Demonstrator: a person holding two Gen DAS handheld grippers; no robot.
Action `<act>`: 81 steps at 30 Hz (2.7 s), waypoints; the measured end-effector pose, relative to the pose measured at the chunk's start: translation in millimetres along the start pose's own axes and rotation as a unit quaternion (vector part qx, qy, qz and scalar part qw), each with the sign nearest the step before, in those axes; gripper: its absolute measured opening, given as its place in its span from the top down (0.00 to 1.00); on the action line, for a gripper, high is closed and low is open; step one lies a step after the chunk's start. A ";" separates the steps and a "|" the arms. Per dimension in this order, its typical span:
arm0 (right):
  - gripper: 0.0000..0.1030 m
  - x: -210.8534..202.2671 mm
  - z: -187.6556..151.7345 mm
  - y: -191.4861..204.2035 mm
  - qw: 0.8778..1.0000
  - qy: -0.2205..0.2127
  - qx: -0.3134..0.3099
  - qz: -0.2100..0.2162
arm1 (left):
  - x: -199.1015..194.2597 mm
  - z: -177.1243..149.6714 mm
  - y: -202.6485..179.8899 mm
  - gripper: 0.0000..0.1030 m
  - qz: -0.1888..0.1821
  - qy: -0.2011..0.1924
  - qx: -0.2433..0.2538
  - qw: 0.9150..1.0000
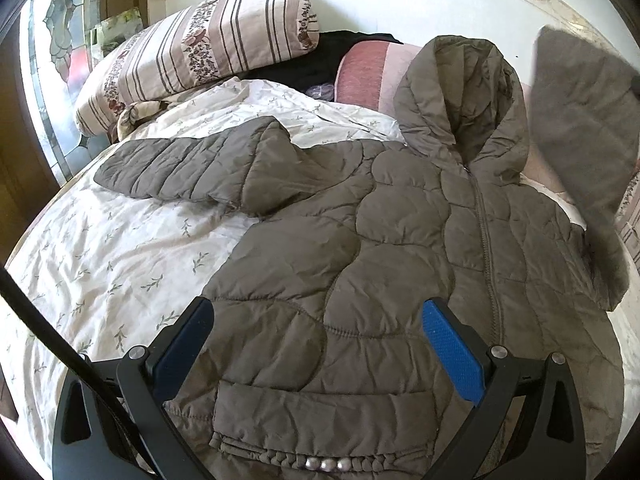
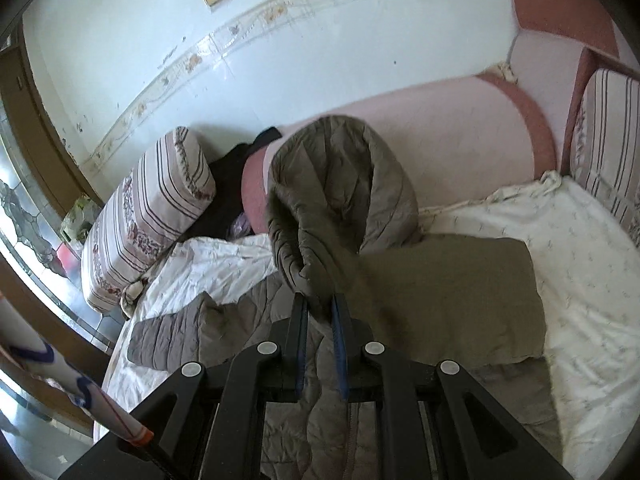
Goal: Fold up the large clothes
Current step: 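Lift the sleeve with the right tool and lay it across the jacket front, then open the right tool and press the folded sleeve flat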
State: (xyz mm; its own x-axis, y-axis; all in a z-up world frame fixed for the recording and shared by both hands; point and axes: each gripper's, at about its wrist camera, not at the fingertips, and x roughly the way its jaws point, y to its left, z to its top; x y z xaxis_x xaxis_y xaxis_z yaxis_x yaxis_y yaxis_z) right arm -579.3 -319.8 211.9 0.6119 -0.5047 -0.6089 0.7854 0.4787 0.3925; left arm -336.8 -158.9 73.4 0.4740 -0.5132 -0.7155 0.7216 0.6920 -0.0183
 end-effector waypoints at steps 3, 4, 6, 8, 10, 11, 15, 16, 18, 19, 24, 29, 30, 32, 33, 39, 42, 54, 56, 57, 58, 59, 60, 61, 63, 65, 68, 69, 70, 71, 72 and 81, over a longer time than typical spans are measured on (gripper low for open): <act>0.89 22.7 -8.2 -4.3 1.000 0.012 0.004 -0.007 | 3.9 0.1 1.0 0.00 0.002 0.006 -0.003 1.000; 0.89 29.2 -11.4 -9.4 1.000 0.018 0.008 -0.011 | 4.8 0.6 1.2 0.00 0.002 0.008 -0.003 1.000; 0.89 43.5 -17.1 -20.7 0.999 0.034 0.021 -0.015 | 6.4 0.8 2.4 0.00 0.003 0.009 -0.005 1.000; 0.89 63.1 -24.9 -32.0 0.998 0.054 0.030 -0.025 | 7.0 1.2 3.2 0.00 0.006 0.009 -0.008 1.000; 0.89 79.2 -34.9 -44.3 0.996 0.075 0.037 -0.031 | 8.5 1.4 3.4 0.00 0.008 0.010 -0.010 1.000; 0.89 82.8 -39.8 -51.6 0.995 0.083 0.040 -0.035 | 9.5 1.4 3.7 0.00 0.009 0.012 -0.010 1.000; 0.89 96.6 -47.3 -71.1 0.993 0.092 0.054 -0.048 | 16.1 2.8 5.4 0.00 0.010 0.020 -0.011 1.000; 0.89 96.0 -45.0 -75.6 0.993 0.087 0.056 -0.052 | 17.9 4.0 7.1 0.00 0.011 0.021 -0.013 1.000; 0.89 91.4 -35.5 -86.9 0.993 0.071 0.062 -0.072 | 22.0 6.2 12.1 0.00 0.015 0.023 -0.020 0.999; 0.89 89.0 -30.8 -93.6 0.992 0.064 0.066 -0.083 | 24.3 7.4 14.9 0.00 0.016 0.026 -0.025 0.999; 0.89 90.6 -23.0 -135.0 0.983 0.061 0.094 -0.149 | 44.6 10.9 28.9 0.00 0.026 0.056 -0.054 0.997; 0.89 122.2 -51.1 -185.4 0.968 0.108 0.144 -0.175 | 64.4 7.6 25.4 0.00 0.049 0.086 -0.043 0.994; 0.88 128.5 -57.3 -191.8 0.967 0.116 0.152 -0.168 | 70.8 5.9 23.3 0.00 0.056 0.097 -0.036 0.993; 0.88 130.6 -60.4 -192.0 0.968 0.114 0.145 -0.168 | 77.8 4.3 22.4 0.00 0.057 0.110 -0.033 0.992; 0.88 128.8 -57.8 -185.6 0.969 0.115 0.131 -0.177 | 77.7 4.4 23.2 0.00 0.057 0.108 -0.035 0.992; 0.82 102.6 -59.4 -138.0 0.985 0.088 0.093 -0.119 | 71.4 7.7 26.7 0.00 0.046 0.094 -0.050 0.993; 0.71 101.2 -78.7 -111.0 0.989 0.089 0.089 -0.073 | 70.1 8.2 25.7 0.00 0.045 0.092 -0.049 0.994; 0.65 126.8 -161.8 -84.4 0.991 0.104 0.035 -0.080 | 71.6 -0.3 9.7 0.00 0.062 0.090 -0.009 0.994; 0.53 128.0 -164.8 -78.5 0.991 0.101 0.012 -0.081 | 75.5 -2.9 4.2 0.00 0.076 0.090 0.006 0.993; 0.45 130.6 -166.3 -72.3 0.991 0.101 -0.007 -0.083 | 75.8 -4.0 2.8 0.00 0.080 0.088 0.010 0.993; 0.39 132.4 -167.9 -67.0 0.991 0.101 -0.025 -0.087 | 76.3 -4.7 1.2 0.00 0.084 0.085 0.013 0.993; 0.38 134.2 -169.6 -60.6 0.989 0.101 -0.045 -0.097 | 76.7 -5.3 0.8 0.00 0.088 0.083 0.016 0.993; 0.37 135.8 -171.3 -55.3 0.987 0.100 -0.059 -0.110 | 77.4 -6.1 -0.5 0.00 0.092 0.081 0.020 0.992; 0.37 135.7 -172.0 -53.5 0.986 0.100 -0.067 -0.117 | 78.4 -6.6 -1.3 0.00 0.095 0.080 0.023 0.992; 0.37 135.3 -172.6 -52.9 0.985 0.099 -0.073 -0.123 | 80.1 -7.8 -1.3 0.00 0.098 0.079 0.024 0.992; 0.37 134.7 -172.4 -57.0 0.986 0.101 -0.066 -0.118 | 80.5 -8.6 -2.6 0.00 0.103 0.076 0.027 0.991; 0.36 135.4 -172.9 -56.6 0.985 0.100 -0.070 -0.120 | 79.8 -9.9 -5.0 0.00 0.109 0.070 0.033 0.991; 0.36 136.6 -172.6 -55.3 0.985 0.100 -0.072 -0.122 | 78.9 -10.0 -5.1 0.00 0.109 0.068 0.033 0.991; 0.36 136.9 -172.7 -54.7 0.984 0.099 -0.075 -0.124 | 77.8 -9.7 -5.1 0.00 0.110 0.066 0.034 0.991; 0.36 136.5 -172.8 -54.6 0.984 0.099 -0.076 -0.125 | 76.7 -9.6 -5.3 0.00 0.109 0.065 0.035 0.991; 0.35 136.6 -173.1 -54.5 0.984 0.099 -0.075 -0.124 | 74.6 -8.6 -5.8 0.00 0.107 0.062 0.036 0.992; 0.33 137.8 -174.3 -53.1 0.984 0.097 -0.080 -0.127 | 52.3 0.3 -11.0 0.00 0.065 0.021 0.044 0.997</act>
State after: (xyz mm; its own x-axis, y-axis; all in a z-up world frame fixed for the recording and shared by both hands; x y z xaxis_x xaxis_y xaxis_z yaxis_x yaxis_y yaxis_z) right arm -552.9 -289.6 -13.0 0.3567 -0.4837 -0.7992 0.8764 0.4696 0.1069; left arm -319.8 -193.5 36.3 0.5452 -0.3991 -0.7372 0.6980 0.7032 0.1354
